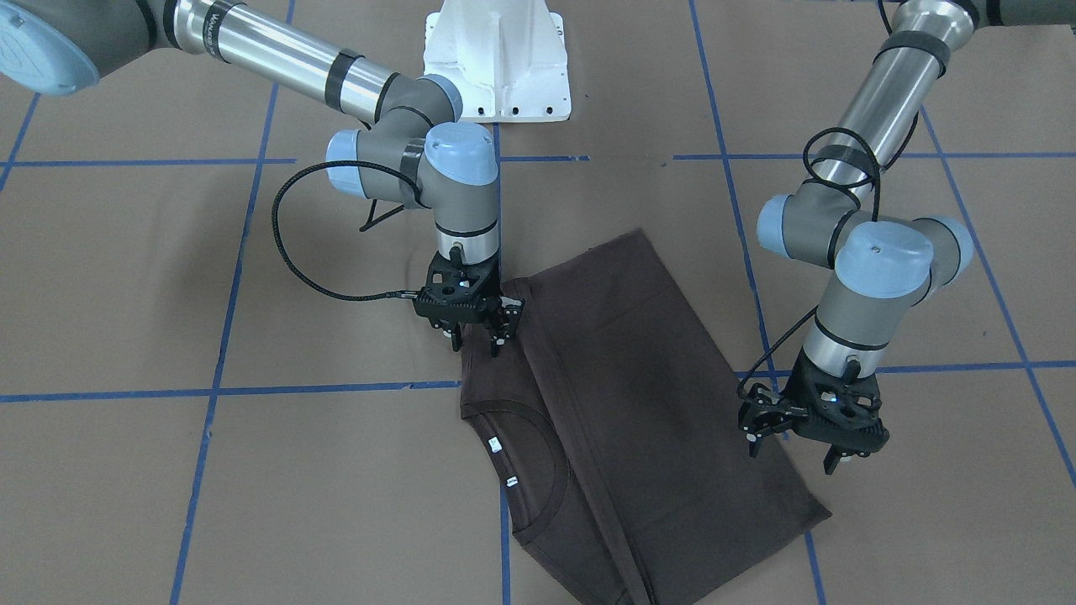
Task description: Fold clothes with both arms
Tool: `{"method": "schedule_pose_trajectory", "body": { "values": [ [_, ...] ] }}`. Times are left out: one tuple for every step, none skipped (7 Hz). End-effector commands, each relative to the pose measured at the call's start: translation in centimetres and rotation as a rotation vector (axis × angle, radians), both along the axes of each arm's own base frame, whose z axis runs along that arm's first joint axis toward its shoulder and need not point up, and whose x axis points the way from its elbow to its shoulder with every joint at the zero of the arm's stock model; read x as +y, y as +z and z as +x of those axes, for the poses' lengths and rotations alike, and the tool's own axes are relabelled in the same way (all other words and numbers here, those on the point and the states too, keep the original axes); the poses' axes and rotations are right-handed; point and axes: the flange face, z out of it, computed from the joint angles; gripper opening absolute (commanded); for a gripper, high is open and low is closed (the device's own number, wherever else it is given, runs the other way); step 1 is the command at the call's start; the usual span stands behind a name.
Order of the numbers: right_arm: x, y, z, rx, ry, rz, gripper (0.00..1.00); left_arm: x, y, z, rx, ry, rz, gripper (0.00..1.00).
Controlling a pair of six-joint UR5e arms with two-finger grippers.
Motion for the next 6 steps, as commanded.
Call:
{"method": "schedule_pose_trajectory", "body": {
  "values": [
    [0.0,0.0,-0.1,0.002,0.004,-0.004,0.00,0.1,0.0,0.1,0.001,0.002,0.001,1.00],
    [-0.1,-0.1,0.0,0.016,0.002,-0.008,0.00,0.1,0.0,0.2,0.001,0.003,0.001,1.00],
    [0.0,-0.5,0.0,0.013,0.001,-0.005,0.00,0.2,0.0,0.3,0.001,0.005,0.001,1.00],
    [0.1,-0.7,0.2,0.016,0.000,-0.008,0.00,0.3,0.0,0.4,0.006,0.005,0.006,1.00],
    [0.3,-1.4,0.6,0.017,-0.002,-0.010,0.00,0.5,0.0,0.8,0.019,-0.002,-0.008,1.00],
    [0.4,-1.5,0.8,0.015,-0.001,-0.010,0.00,0.8,-0.1,1.2,0.023,0.002,-0.009,1.00]
  ]
}}
